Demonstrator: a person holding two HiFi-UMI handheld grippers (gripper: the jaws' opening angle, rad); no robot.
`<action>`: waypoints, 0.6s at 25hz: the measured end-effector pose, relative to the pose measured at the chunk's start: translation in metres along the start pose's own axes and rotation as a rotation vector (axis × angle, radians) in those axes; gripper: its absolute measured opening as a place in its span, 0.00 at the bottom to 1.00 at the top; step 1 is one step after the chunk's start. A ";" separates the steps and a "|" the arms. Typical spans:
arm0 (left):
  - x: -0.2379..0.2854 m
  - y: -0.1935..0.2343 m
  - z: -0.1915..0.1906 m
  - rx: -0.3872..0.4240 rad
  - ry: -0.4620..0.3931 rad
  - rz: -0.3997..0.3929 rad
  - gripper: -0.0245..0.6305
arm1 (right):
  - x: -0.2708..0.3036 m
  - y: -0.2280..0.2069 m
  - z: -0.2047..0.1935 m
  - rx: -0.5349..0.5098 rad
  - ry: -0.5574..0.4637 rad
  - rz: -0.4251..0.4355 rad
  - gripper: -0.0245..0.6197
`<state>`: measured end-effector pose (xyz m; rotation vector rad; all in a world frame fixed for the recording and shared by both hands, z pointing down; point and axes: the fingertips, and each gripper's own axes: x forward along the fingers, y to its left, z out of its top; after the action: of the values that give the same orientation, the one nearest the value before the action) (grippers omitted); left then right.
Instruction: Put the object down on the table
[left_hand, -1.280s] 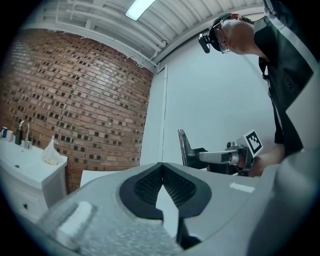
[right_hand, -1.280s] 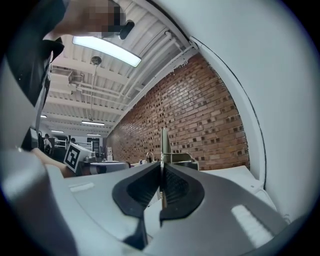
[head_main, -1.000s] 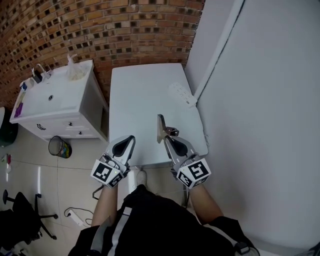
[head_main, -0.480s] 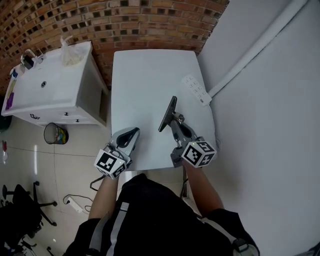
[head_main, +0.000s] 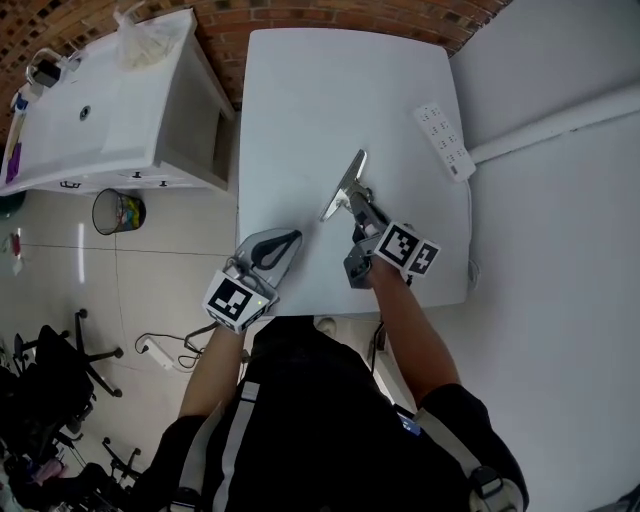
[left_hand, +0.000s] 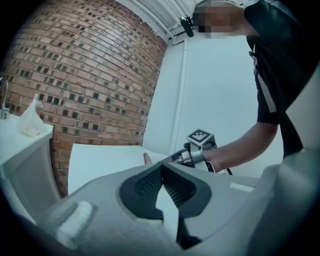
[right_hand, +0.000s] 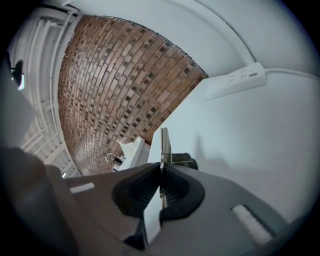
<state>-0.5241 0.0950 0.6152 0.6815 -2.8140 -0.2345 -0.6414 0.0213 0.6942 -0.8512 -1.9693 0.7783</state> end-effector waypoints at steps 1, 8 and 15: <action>0.003 0.002 -0.004 0.007 0.010 -0.007 0.04 | 0.007 -0.004 -0.002 0.029 0.005 -0.005 0.05; 0.022 -0.001 -0.031 0.007 0.085 -0.089 0.04 | 0.043 -0.026 -0.008 0.306 0.017 0.098 0.05; 0.034 -0.006 -0.041 0.007 0.131 -0.158 0.04 | 0.051 -0.052 -0.007 0.353 0.053 0.066 0.05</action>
<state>-0.5397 0.0700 0.6597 0.8878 -2.6407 -0.1992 -0.6707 0.0331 0.7597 -0.7185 -1.6957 1.0911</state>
